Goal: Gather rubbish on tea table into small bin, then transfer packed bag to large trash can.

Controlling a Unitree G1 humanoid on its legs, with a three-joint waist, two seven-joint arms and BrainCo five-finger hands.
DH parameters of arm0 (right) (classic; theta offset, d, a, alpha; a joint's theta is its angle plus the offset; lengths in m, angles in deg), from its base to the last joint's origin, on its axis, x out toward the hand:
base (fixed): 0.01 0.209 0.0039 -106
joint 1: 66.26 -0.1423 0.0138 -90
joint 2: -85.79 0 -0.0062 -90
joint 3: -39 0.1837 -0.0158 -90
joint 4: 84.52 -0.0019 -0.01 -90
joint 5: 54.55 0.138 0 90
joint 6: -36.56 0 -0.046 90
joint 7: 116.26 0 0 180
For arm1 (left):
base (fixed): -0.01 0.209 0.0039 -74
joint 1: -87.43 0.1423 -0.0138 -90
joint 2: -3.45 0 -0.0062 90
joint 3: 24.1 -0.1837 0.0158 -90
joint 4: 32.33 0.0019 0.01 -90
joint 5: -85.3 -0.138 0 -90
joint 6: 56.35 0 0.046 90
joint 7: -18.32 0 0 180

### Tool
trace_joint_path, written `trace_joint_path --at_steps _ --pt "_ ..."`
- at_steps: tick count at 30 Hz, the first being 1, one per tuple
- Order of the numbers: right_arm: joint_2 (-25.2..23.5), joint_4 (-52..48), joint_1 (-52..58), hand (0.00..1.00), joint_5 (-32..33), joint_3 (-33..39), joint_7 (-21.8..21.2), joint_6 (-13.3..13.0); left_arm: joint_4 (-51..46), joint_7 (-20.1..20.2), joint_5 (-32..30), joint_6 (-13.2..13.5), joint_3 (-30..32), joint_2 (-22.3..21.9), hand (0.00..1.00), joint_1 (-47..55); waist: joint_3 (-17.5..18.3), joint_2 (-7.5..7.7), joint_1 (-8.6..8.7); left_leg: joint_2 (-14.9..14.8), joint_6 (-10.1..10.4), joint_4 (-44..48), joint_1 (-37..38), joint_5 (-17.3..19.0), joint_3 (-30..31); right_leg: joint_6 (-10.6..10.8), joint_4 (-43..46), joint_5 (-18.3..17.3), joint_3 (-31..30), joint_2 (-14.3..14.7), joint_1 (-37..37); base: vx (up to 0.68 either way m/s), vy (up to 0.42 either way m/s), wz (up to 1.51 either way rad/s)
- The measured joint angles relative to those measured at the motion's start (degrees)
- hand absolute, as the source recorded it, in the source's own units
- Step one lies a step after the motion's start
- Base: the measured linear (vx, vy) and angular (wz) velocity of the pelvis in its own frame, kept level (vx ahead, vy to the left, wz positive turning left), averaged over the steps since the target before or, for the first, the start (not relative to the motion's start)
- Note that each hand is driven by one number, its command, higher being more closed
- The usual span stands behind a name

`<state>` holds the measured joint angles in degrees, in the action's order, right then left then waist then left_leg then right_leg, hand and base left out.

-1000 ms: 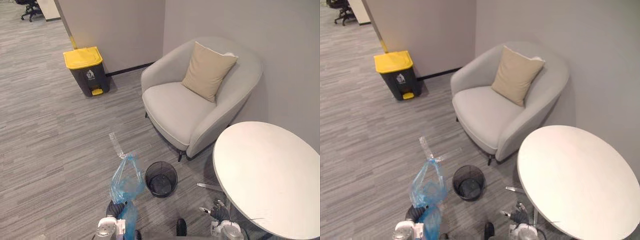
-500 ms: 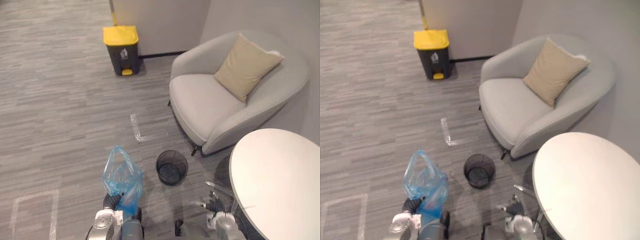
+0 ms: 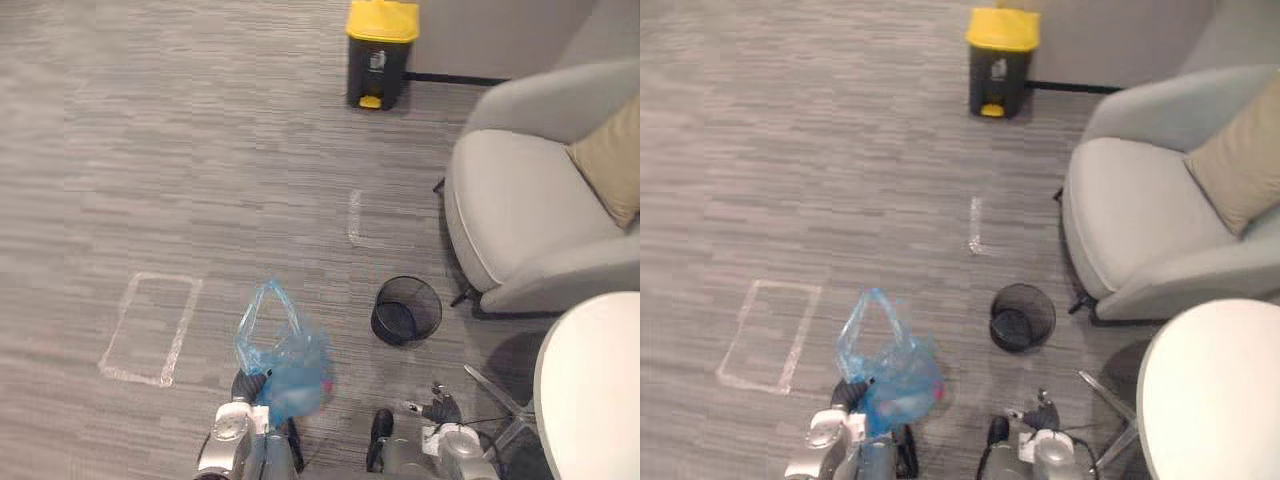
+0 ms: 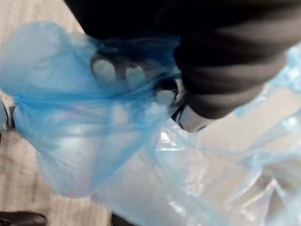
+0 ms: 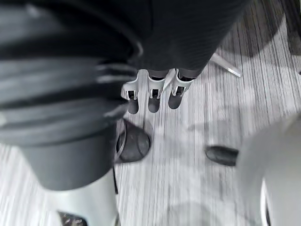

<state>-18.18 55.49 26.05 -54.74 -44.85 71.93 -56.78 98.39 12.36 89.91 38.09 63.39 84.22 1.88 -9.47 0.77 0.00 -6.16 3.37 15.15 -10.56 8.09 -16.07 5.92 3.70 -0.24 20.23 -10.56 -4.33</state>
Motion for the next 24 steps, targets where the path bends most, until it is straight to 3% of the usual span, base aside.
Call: trace_joint_path --at_steps 4,6,7,8,9,10,11,12,14,16,17,18,19,21,22,23,24 --pt "0.5 1.0 -0.2 0.0 -0.1 0.2 -0.2 0.3 0.1 0.0 -0.1 0.0 -0.7 1.4 1.0 0.9 0.2 0.09 -0.09 2.5 -1.6 0.5 0.1 2.1 0.6 1.8 1.0 -1.2 -0.1 -2.3 0.2 -0.02 0.149 0.12" --pt "0.6 1.4 -0.4 0.0 -1.2 0.3 -0.3 0.6 0.0 0.2 -0.2 0.0 -0.8 1.2 1.0 1.0 0.4 0.05 0.03 3.4 -2.6 3.1 -1.0 4.3 1.0 2.8 5.7 -4.3 -0.9 -3.8 -1.6 0.02 0.13 0.19" --pt "0.5 2.0 -0.4 0.0 -1.8 0.3 -0.4 0.9 0.0 0.3 -0.6 0.0 -0.7 1.1 1.0 1.3 0.4 0.49 0.04 4.0 -3.1 5.3 -1.5 6.0 1.4 3.4 10.7 -7.5 -2.4 -5.3 -3.4 0.09 0.1 0.19" --pt "0.5 2.6 -0.3 0.0 -2.1 0.3 -0.5 1.2 0.0 0.4 -0.6 0.0 -0.8 1.2 1.0 1.7 0.6 0.98 0.19 5.1 -3.5 6.3 -1.4 7.3 2.2 3.0 14.6 -9.6 -4.4 -6.2 -4.4 0.11 0.086 0.21" --pt "0.5 2.7 -0.2 0.0 -2.1 0.3 -0.5 1.3 0.0 0.4 -0.6 -0.1 -0.8 1.2 1.0 1.8 0.7 1.23 0.32 5.7 -3.7 6.4 -1.3 7.6 2.5 2.7 16.0 -9.9 -5.2 -6.5 -4.7 0.15 0.061 0.29" --pt "0.7 2.8 -0.2 0.0 -2.1 0.4 -0.5 1.5 0.0 0.4 -0.6 -0.1 -0.8 1.2 1.0 1.9 0.6 1.36 0.66 6.5 -4.4 6.2 -0.3 8.4 3.5 1.6 22.9 -9.5 -7.2 -7.6 -7.1 0.19 0.08 0.28" --pt "0.7 2.5 -0.6 0.0 -2.0 0.5 -0.6 1.2 0.0 0.3 -0.6 -0.2 -0.7 1.3 1.0 2.0 0.3 0.65 1.03 6.0 -5.0 5.4 1.4 8.4 4.4 -0.4 29.6 -10.2 -8.8 -7.0 -10.6 0.26 0.067 0.28" --pt "0.8 2.7 -1.1 0.0 -2.1 0.4 -0.6 1.2 0.0 0.3 -0.6 -0.2 -0.7 1.4 1.0 1.9 0.2 0.37 1.51 5.4 -4.9 5.0 2.4 8.6 5.0 -0.6 30.1 -11.9 -9.1 -5.5 -11.2 0.29 0.017 0.21" --pt "0.7 3.5 -1.9 0.0 -2.1 0.0 -0.7 1.1 -0.2 -0.1 -0.6 -0.2 -0.5 2.3 1.0 0.9 -0.1 0.3 1.62 3.8 -4.5 2.3 5.8 8.9 5.8 -1.7 28.3 -13.2 -8.1 -0.4 -13.0 0.32 -0.076 0.29" --pt "0.9 3.9 -2.4 0.0 -2.1 0.0 -0.6 1.1 -0.1 -0.1 -0.6 -0.1 -0.5 2.4 1.0 0.1 -0.7 0.68 2.22 3.2 -3.4 -1.4 10.4 8.9 6.8 -3.7 22.4 -11.7 -5.0 3.7 -14.8 0.39 -0.129 0.36" --pt "0.9 3.9 -2.4 0.0 -2.1 0.0 -0.6 1.1 0.0 -0.1 -0.6 -0.1 -0.5 2.5 1.0 0.0 -0.8 0.72 2.65 3.2 -2.2 -2.6 12.1 9.0 7.4 -4.4 18.2 -9.5 -3.9 4.7 -15.0 0.44 -0.119 0.46" --pt "1.0 3.5 -1.7 0.0 -1.9 0.6 -0.7 1.0 0.8 -0.1 -0.6 -0.1 -0.6 2.3 1.0 -0.3 -0.7 0.95 3.6 3.2 -0.8 -3.8 14.0 9.6 8.3 -7.8 15.9 -3.1 -4.2 5.8 -14.2 0.36 -0.096 0.42" --pt "1.5 3.5 -1.8 0.0 -2.0 0.7 -0.6 1.0 1.6 -0.1 -0.6 -0.2 -0.6 1.7 1.0 -0.7 -0.6 0.14 3.76 2.3 -0.4 -4.4 15.0 9.8 9.0 -7.8 16.0 -3.4 -3.4 6.3 -13.5 0.42 -0.092 0.27" --pt "2.7 2.6 -1.9 0.0 -2.1 2.3 -0.6 1.1 1.7 0.1 -0.8 -0.1 -0.9 0.2 1.0 -1.8 -0.4 -1.61 3.66 1.3 3.4 -6.1 15.9 6.9 8.9 -9.1 18.5 -6.9 -1.4 5.9 -13.2 0.57 -0.132 0.28" --pt "2.6 2.7 -1.7 0.0 -2.1 2.9 -0.5 1.2 1.6 0.1 -1.1 -0.1 -0.9 -0.1 1.0 -1.9 -0.4 -1.69 3.78 1.3 3.6 -5.8 16.3 6.0 8.9 -9.0 19.3 -7.6 -1.1 5.4 -12.6 0.57 -0.147 0.58" --pt "2.5 2.2 -0.3 0.0 -1.8 4.4 -0.6 1.1 1.4 0.2 -1.1 -0.1 -0.9 -1.3 1.0 -2.0 -0.7 -1.58 4.17 1.4 4.8 0.4 16.4 4.1 8.6 -9.0 24.2 -9.6 1.1 3.8 -11.3 0.37 -0.13 0.38" --pt "2.4 1.3 0.2 0.0 -1.9 4.3 -0.5 1.1 0.6 0.3 -1.1 0.0 -0.7 -1.9 1.0 -1.7 -0.9 -1.84 4.01 0.5 4.9 7.7 15.0 4.1 7.7 -7.1 22.7 -10.9 0.9 4.7 -9.9 0.32 -0.133 0.36"
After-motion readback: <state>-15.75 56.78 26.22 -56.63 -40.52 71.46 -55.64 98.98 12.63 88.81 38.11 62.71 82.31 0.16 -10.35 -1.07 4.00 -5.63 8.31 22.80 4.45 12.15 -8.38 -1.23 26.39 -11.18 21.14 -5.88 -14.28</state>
